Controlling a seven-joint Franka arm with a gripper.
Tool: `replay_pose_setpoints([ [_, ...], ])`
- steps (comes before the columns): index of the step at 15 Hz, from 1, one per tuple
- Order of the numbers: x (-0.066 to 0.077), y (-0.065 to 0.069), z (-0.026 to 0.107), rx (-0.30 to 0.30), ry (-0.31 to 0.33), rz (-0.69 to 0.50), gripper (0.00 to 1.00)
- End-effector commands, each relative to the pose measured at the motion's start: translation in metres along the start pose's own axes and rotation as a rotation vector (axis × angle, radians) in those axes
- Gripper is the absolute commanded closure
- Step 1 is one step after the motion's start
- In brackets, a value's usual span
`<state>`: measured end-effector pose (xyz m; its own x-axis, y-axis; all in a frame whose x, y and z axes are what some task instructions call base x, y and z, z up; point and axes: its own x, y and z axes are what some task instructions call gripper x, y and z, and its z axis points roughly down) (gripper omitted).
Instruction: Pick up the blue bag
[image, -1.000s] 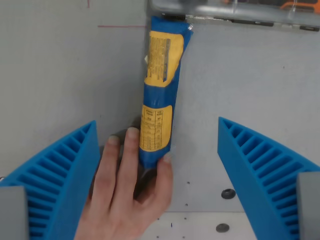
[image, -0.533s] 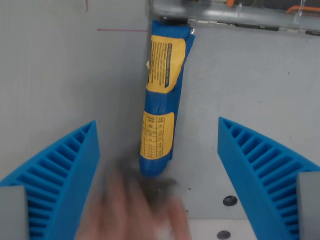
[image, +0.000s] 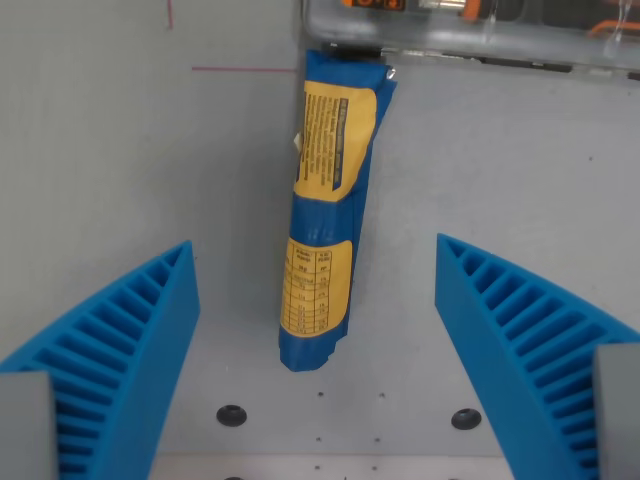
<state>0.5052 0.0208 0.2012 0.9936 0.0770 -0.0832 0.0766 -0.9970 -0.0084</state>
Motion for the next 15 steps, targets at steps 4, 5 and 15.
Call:
replay_pose_setpoints([
  [4, -0.003, 0.000, 0.011, -0.010, 0.098, -0.020, 0.00],
  [5, -0.003, 0.000, 0.013, -0.010, 0.098, -0.020, 0.00],
  [15, 0.000, 0.000, 0.030, -0.010, 0.098, -0.020, 0.00],
])
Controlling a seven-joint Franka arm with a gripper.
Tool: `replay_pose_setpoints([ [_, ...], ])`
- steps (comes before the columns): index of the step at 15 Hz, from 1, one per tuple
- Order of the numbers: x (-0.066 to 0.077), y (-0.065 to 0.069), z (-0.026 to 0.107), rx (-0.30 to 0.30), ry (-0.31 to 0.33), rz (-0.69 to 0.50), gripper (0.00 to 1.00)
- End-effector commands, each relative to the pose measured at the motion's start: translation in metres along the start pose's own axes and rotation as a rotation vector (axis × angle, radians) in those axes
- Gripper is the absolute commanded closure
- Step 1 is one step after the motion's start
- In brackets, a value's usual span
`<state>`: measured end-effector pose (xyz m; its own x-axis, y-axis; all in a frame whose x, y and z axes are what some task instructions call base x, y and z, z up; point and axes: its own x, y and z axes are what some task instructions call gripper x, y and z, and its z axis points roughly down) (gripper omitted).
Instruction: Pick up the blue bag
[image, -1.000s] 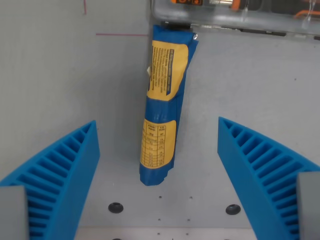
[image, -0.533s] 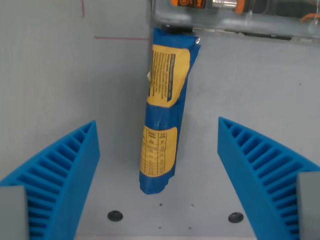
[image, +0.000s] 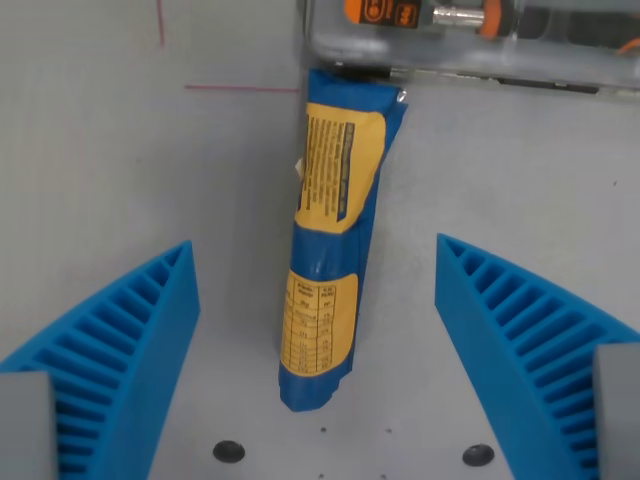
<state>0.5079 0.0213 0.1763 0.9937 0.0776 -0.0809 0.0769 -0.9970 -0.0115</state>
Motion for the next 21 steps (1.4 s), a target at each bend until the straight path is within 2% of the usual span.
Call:
replay_pose_setpoints([
  [1, -0.004, 0.001, 0.007, -0.013, 0.095, -0.020, 0.00],
  [12, -0.001, 0.001, 0.025, -0.013, 0.095, -0.020, 0.00],
  [13, -0.001, 0.001, 0.026, -0.013, 0.095, -0.020, 1.00],
  [21, -0.001, 0.001, 0.026, -0.013, 0.095, -0.020, 1.00],
])
